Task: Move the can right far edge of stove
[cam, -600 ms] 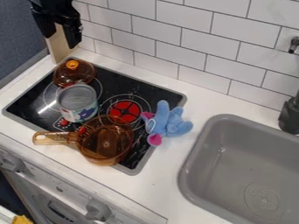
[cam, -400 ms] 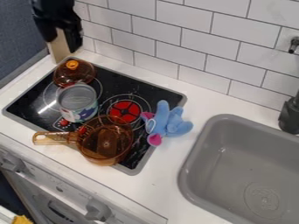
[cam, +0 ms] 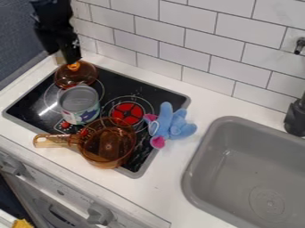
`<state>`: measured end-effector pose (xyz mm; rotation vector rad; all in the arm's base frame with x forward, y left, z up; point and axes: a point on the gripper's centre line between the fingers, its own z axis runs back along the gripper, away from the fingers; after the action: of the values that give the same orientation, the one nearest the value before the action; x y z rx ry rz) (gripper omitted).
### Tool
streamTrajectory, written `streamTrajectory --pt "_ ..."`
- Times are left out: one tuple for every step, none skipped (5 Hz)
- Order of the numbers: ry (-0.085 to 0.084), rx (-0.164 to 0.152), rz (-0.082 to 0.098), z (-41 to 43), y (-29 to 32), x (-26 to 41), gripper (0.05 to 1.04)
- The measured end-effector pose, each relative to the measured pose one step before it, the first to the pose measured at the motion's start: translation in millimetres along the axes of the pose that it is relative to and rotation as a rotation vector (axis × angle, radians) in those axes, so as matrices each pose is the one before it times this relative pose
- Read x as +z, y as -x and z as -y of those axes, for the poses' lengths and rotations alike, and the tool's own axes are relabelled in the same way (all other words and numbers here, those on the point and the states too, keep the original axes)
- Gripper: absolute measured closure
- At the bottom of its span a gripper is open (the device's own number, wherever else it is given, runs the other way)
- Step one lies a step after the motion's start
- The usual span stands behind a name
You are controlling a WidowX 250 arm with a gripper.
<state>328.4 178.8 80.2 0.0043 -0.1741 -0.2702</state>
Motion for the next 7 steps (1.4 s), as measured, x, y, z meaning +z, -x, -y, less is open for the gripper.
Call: streamTrajectory --pt "0.0107 -0.1456 -0.0136 14.87 14.38 9.49 0.083" --pt "-0.0067 -0.1008 -0.0665 17.71 26.66 -6.12 0.083" --pt "-0.0117 -0.0509 -0.0998 12.14 20.59 -8.70 0.083" --pt "-0.0099 -0.0106 -0.0911 10.16 11.79 -11.65 0.083" --pt "0.0148 -0.0067 -0.0642 4.23 4.74 -15.04 0.083" --pt "0.0319 -0.0215 -0.0316 3.09 -4.89 -16.93 0.083" --pt "0.0079 0.0133 -0.0224 -9.38 -6.16 -9.70 0.083"
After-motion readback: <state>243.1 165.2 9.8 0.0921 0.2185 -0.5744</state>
